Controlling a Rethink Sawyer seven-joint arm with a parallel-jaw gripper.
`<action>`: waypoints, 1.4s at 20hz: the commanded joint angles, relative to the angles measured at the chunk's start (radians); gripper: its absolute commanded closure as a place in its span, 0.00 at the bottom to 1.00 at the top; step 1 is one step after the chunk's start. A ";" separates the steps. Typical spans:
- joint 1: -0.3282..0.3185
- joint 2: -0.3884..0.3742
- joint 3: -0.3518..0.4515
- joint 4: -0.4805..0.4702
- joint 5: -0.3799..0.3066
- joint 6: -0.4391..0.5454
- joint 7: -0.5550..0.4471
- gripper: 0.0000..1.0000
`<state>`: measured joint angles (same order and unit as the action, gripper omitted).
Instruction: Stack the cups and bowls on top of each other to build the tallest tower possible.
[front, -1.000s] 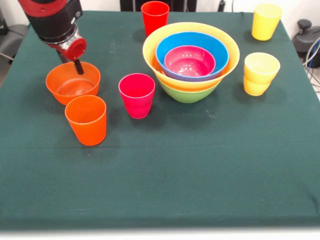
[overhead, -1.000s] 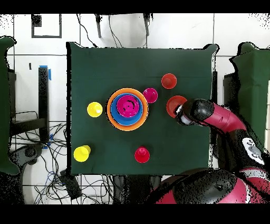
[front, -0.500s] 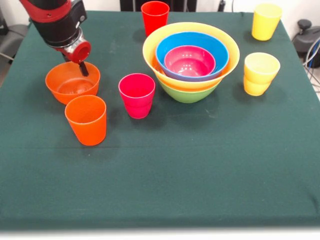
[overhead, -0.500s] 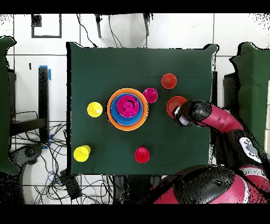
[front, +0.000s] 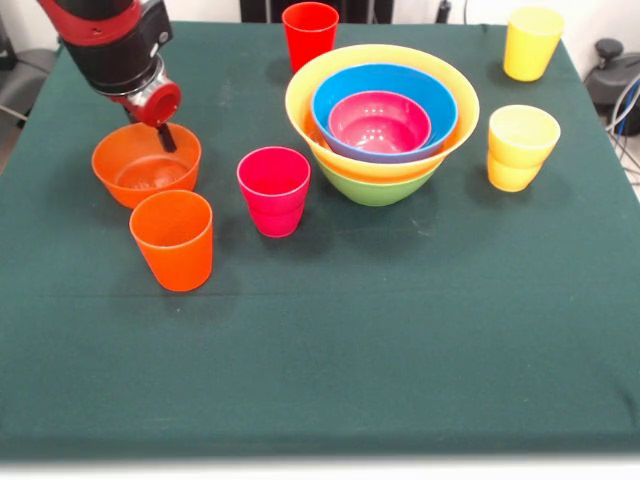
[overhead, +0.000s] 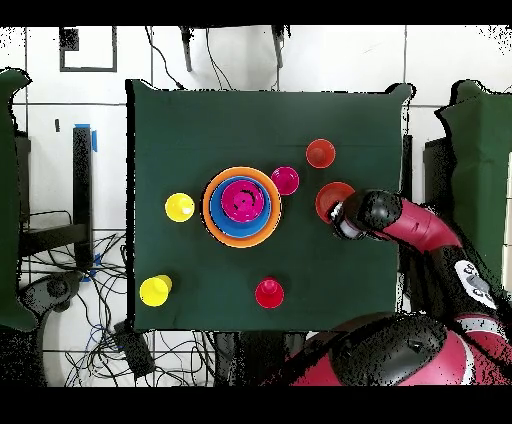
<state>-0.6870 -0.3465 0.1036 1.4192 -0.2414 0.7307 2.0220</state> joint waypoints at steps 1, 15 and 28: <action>-0.014 0.047 0.049 -0.034 -0.082 -0.087 -0.088 0.00; -0.010 0.067 0.039 -0.074 -0.105 -0.090 -0.089 0.00; 0.000 0.108 0.041 -0.146 -0.125 -0.075 -0.099 1.00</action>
<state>-0.7148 -0.3174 0.1029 1.3559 -0.2665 0.7160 2.0220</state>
